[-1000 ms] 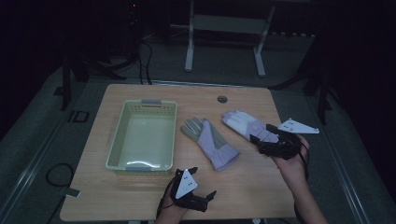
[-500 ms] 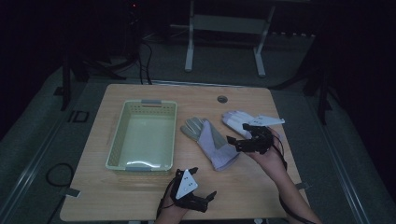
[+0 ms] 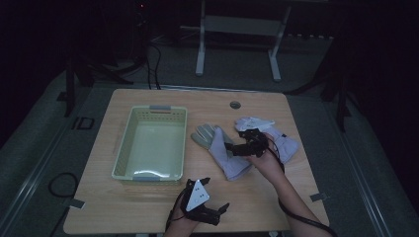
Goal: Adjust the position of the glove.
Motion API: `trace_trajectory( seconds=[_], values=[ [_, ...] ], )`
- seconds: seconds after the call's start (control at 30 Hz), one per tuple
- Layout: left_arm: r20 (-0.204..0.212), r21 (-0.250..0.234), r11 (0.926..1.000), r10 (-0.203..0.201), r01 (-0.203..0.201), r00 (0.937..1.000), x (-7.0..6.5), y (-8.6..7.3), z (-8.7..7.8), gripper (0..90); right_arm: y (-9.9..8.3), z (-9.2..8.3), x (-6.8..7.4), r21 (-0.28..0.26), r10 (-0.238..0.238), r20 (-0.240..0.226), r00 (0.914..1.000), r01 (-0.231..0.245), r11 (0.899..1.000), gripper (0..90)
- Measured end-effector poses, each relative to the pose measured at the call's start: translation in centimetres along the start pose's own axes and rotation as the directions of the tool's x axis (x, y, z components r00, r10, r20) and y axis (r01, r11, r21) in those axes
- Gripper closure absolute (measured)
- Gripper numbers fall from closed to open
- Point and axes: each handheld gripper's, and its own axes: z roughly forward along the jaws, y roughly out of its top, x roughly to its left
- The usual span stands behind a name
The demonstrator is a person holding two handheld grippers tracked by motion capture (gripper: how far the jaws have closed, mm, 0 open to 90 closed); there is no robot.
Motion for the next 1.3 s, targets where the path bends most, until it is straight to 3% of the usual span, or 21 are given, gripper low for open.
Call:
trace_trajectory(
  seconds=[0.17,0.23,0.4,0.63,0.77,0.9,1.07,1.3],
  values=[
    [0.004,-0.001,1.0,0.004,-0.004,1.0,0.0,0.0,0.0,0.0,-0.2,1.7,-0.2,0.021,-0.023,0.011,0.9997,0.023,1.0,24.2],
    [0.004,-0.001,1.0,0.003,-0.003,1.0,0.0,0.0,0.0,0.0,-0.3,2.7,-0.6,0.033,0.0,-0.016,0.9999,0.001,0.999,27.9],
    [0.008,0.001,1.0,0.0,0.0,1.0,0.0,0.0,0.0,0.0,-0.5,4.0,-0.7,0.067,0.001,-0.005,1.0,-0.001,0.998,27.9],
    [0.01,-0.001,1.0,0.001,-0.001,0.9999,0.0,0.0,0.0,0.0,-0.9,5.4,-0.8,0.113,-0.043,0.009,0.999,0.042,0.993,34.4],
    [0.009,-0.002,1.0,0.006,-0.006,0.9999,-0.1,0.0,0.0,0.0,-1.3,5.9,-1.0,0.138,-0.03,0.0,0.9996,0.029,0.99,34.8],
    [0.01,-0.002,1.0,0.007,-0.007,0.9999,-0.1,0.0,0.0,0.0,-1.5,6.2,-1.0,0.16,-0.047,0.006,0.9989,0.046,0.986,37.4],
    [0.011,-0.002,1.0,0.004,-0.004,0.9999,0.0,0.0,0.0,0.0,-1.6,6.6,-1.5,0.19,-0.007,-0.033,0.9994,0.013,0.982,47.3],
    [0.011,0.001,1.0,0.0,0.0,0.9999,0.0,0.0,0.0,0.0,-1.4,6.8,-1.4,0.219,0.0,-0.055,0.9985,0.012,0.976,62.0]
  ],
)
